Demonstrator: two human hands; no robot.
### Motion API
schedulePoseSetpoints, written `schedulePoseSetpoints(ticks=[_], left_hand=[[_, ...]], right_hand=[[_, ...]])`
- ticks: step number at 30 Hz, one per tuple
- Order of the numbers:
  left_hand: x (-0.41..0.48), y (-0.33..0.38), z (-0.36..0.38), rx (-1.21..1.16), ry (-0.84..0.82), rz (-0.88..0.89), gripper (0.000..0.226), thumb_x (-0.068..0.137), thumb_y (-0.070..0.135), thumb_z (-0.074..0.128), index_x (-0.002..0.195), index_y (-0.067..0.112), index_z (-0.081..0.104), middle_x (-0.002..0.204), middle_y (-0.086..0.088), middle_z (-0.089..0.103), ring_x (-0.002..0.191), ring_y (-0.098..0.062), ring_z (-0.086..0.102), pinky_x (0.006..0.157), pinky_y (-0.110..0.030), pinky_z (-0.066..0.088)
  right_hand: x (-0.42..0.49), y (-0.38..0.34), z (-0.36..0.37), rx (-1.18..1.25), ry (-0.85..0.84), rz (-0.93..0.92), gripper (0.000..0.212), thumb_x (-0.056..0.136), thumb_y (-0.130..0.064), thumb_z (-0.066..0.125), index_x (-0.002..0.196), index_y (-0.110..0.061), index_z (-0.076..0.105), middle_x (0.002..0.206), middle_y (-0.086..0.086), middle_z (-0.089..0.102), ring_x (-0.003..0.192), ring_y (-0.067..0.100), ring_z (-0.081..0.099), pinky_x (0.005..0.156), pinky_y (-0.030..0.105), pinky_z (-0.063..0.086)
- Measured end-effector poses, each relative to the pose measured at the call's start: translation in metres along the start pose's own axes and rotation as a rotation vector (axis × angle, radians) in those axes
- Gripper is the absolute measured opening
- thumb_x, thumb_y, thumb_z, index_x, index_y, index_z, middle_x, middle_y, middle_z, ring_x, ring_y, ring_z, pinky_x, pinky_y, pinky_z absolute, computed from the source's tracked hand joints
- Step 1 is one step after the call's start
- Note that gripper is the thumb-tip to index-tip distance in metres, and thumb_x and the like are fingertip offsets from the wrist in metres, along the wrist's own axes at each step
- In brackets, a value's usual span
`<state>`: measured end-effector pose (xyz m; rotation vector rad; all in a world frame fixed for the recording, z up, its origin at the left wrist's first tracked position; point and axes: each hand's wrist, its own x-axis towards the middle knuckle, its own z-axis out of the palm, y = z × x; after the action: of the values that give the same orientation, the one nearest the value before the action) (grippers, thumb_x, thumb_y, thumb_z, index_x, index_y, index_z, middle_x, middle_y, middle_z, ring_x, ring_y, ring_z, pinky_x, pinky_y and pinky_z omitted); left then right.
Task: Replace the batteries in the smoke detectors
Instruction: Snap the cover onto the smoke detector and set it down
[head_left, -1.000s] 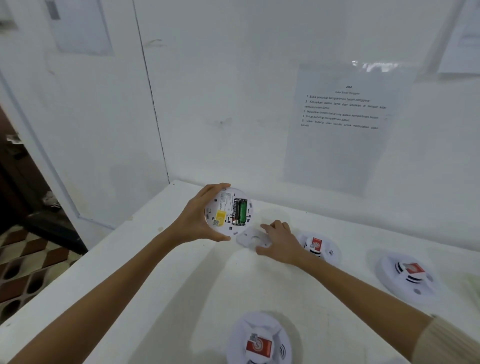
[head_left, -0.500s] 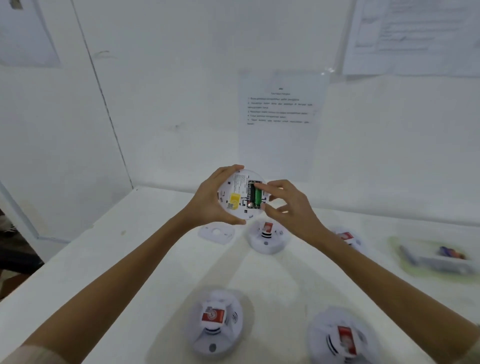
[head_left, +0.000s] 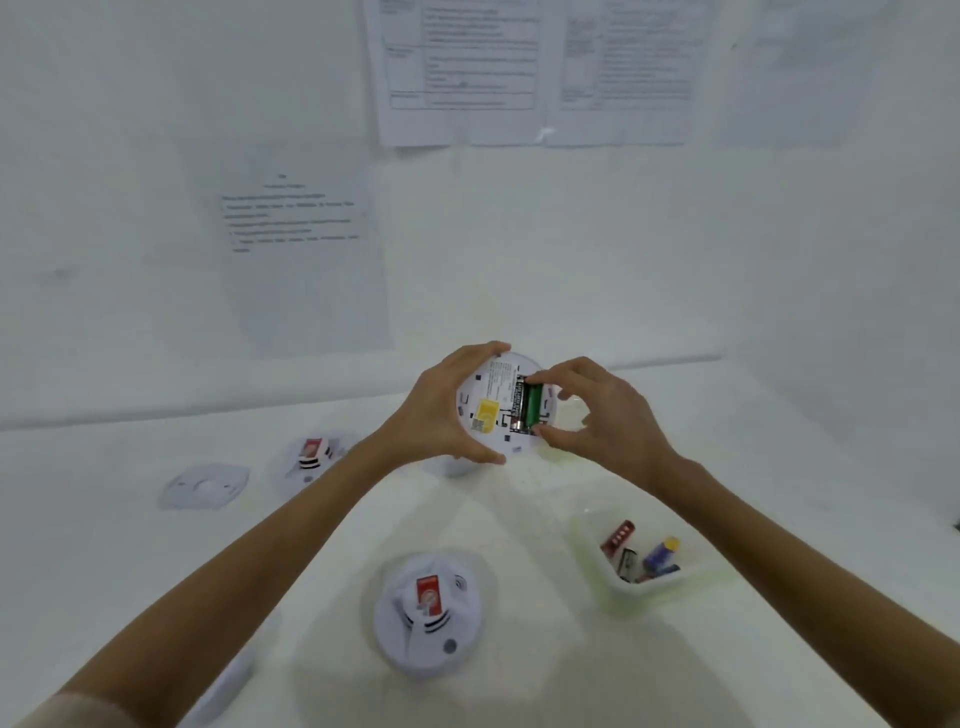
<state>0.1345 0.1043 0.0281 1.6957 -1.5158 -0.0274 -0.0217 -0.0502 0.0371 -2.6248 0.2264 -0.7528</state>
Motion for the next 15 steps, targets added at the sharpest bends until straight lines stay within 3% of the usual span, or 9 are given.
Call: schedulePoseSetpoints(ticks=[2,6,10,13,15], left_hand=[[0.013,0.008,0.024,-0.026,-0.034,0.009,0.103,0.043,0.046,0.083,0.133,0.022,0.039,0.130,0.007,0.047,0.117,0.002,0.044,0.098,-0.014,0.039],[0.032,0.020,0.069,-0.011,-0.098,0.047,0.107,0.041,0.041,0.088,0.135,0.018,0.041,0.133,0.003,0.047,0.116,0.007,0.041,0.100,-0.010,0.035],[0.042,0.031,0.104,-0.049,-0.125,0.029,0.105,0.039,0.045,0.086,0.132,0.026,0.039,0.127,0.013,0.046,0.112,0.018,0.039,0.096,-0.006,0.035],[0.048,0.037,0.121,-0.054,-0.116,0.031,0.103,0.040,0.050,0.080,0.132,0.027,0.038,0.125,0.023,0.041,0.112,0.019,0.038,0.094,-0.003,0.032],[0.051,0.040,0.128,-0.039,-0.121,0.038,0.104,0.041,0.050,0.080,0.132,0.025,0.038,0.125,0.020,0.043,0.112,0.018,0.038,0.094,-0.003,0.033]], right_hand=[[-0.015,0.016,-0.016,-0.063,-0.010,0.035,0.048,0.074,-0.032,0.072,0.120,-0.033,0.057,0.114,-0.011,0.055,0.093,0.004,0.053,0.072,0.025,0.046],[-0.045,0.046,-0.036,-0.171,0.014,0.082,0.049,0.074,-0.035,0.073,0.120,-0.029,0.058,0.116,-0.008,0.055,0.103,0.010,0.053,0.073,0.028,0.046],[-0.067,0.067,-0.048,-0.224,0.000,0.095,0.051,0.075,-0.040,0.071,0.121,-0.026,0.055,0.118,-0.006,0.054,0.104,0.012,0.053,0.071,0.029,0.047],[-0.074,0.078,-0.052,-0.310,-0.007,0.087,0.051,0.077,-0.040,0.068,0.123,-0.024,0.053,0.121,-0.005,0.052,0.105,0.014,0.051,0.064,0.026,0.042],[-0.077,0.085,-0.053,-0.342,0.016,0.051,0.051,0.074,-0.039,0.071,0.119,-0.020,0.056,0.119,-0.003,0.054,0.103,0.017,0.053,0.054,0.023,0.036]])
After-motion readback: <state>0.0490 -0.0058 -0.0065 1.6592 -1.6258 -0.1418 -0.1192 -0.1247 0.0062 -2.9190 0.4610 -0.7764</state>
